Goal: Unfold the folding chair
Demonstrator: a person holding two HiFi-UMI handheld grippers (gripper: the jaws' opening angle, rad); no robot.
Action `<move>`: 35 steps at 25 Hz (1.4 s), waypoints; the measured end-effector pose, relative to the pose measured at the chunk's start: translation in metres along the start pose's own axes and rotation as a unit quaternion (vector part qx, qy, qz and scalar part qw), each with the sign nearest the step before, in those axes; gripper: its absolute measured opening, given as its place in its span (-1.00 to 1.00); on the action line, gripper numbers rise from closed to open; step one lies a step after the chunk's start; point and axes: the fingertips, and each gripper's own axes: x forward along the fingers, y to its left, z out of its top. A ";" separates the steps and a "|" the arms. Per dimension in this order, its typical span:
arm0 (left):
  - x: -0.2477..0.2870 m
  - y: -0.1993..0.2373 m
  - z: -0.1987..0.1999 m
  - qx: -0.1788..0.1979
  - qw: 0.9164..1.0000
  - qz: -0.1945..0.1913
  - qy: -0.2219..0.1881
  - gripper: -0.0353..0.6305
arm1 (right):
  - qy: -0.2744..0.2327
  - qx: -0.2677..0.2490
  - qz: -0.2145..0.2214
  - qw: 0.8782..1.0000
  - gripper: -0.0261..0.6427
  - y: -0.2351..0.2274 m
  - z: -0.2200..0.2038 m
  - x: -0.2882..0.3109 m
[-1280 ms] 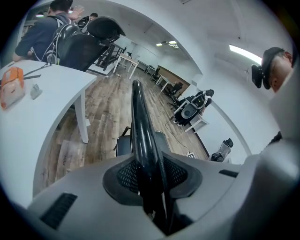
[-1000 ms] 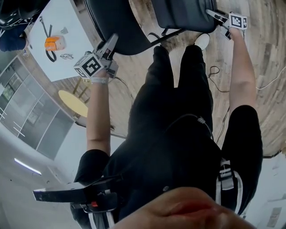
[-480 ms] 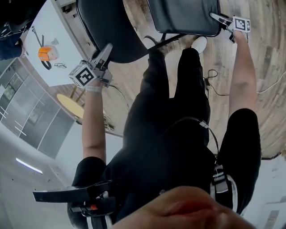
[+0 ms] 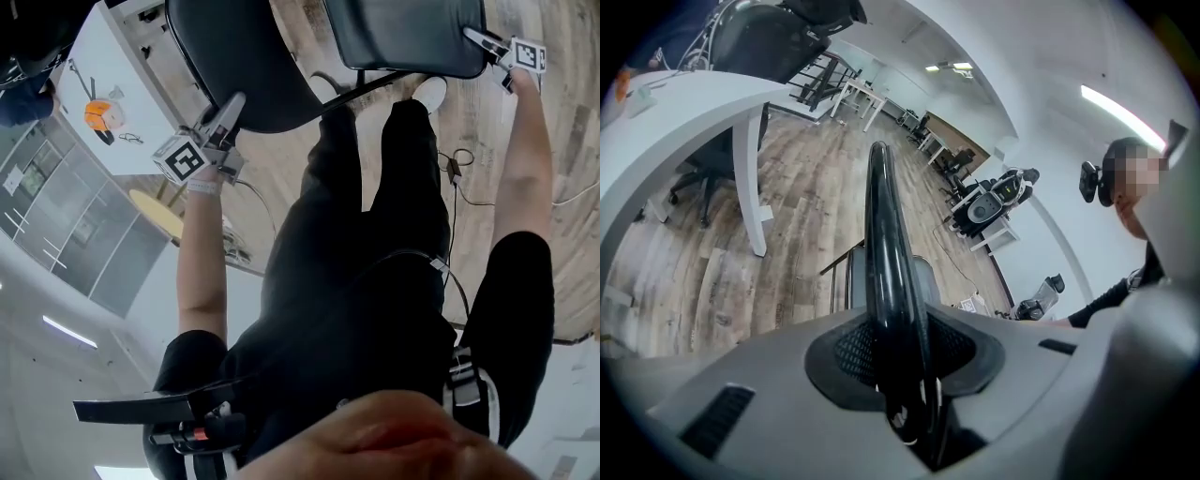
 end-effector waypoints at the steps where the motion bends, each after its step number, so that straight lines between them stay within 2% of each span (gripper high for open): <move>1: 0.002 -0.003 0.000 0.001 1.000 -0.003 0.000 -0.60 | -0.006 0.028 0.000 1.000 -0.23 0.001 -0.002 -0.001; 2: 0.004 -0.007 0.000 0.002 1.000 -0.007 -0.002 -0.60 | -0.009 0.046 -0.003 0.999 -0.23 0.000 -0.003 -0.003; 3: 0.007 -0.011 -0.001 0.003 1.000 -0.009 -0.003 -0.60 | -0.008 0.040 -0.011 0.999 -0.23 -0.006 -0.003 -0.006; 9: 0.019 -0.029 -0.002 0.012 1.000 -0.011 0.002 -0.61 | -0.001 -0.021 -0.045 0.999 -0.19 -0.033 0.006 -0.016; 11: 0.019 -0.027 -0.003 0.005 1.000 -0.008 0.000 -0.61 | 0.004 -0.050 -0.038 0.998 -0.19 -0.033 0.009 -0.017; 13: 0.019 -0.027 -0.002 0.007 1.000 -0.006 -0.006 -0.61 | -0.012 0.025 -0.001 1.000 -0.19 -0.019 0.002 -0.012; 14: 0.019 -0.028 -0.001 0.014 1.000 -0.003 -0.010 -0.60 | -0.018 0.047 -0.007 0.999 -0.18 -0.019 0.000 -0.013; 15: 0.018 -0.028 0.001 0.025 1.000 0.002 -0.015 -0.59 | -0.018 0.020 -0.033 0.999 -0.15 -0.026 0.004 -0.017; 16: 0.017 -0.028 0.002 0.038 0.999 0.009 -0.022 -0.55 | -0.011 -0.044 -0.066 0.997 -0.06 -0.035 0.011 -0.022; 17: 0.015 -0.027 0.004 0.050 0.998 0.018 -0.030 -0.49 | -0.002 -0.106 -0.094 0.990 0.07 -0.041 0.017 -0.027; 18: 0.014 -0.027 0.006 0.059 0.997 0.028 -0.037 -0.39 | 0.005 -0.145 -0.114 0.983 0.12 -0.042 0.021 -0.030; 20: 0.007 -0.023 0.014 0.069 0.995 0.051 -0.053 -0.32 | 0.011 -0.189 -0.148 0.971 0.12 -0.038 0.030 -0.034; 22: -0.005 -0.020 0.025 0.070 0.992 0.073 -0.073 -0.30 | -0.006 -0.222 -0.185 0.957 0.12 -0.031 0.046 -0.039; 26: -0.024 -0.033 0.031 0.090 0.986 0.094 -0.102 -0.30 | -0.056 -0.309 -0.270 0.910 0.12 0.009 0.077 -0.065; 29: -0.035 -0.050 0.025 0.124 0.982 0.099 -0.099 -0.30 | -0.082 -0.348 -0.277 0.892 0.12 0.065 0.073 -0.073; 35: -0.054 -0.083 0.012 0.181 0.974 0.069 -0.116 -0.30 | -0.122 -0.376 -0.266 0.879 0.12 0.161 0.015 -0.079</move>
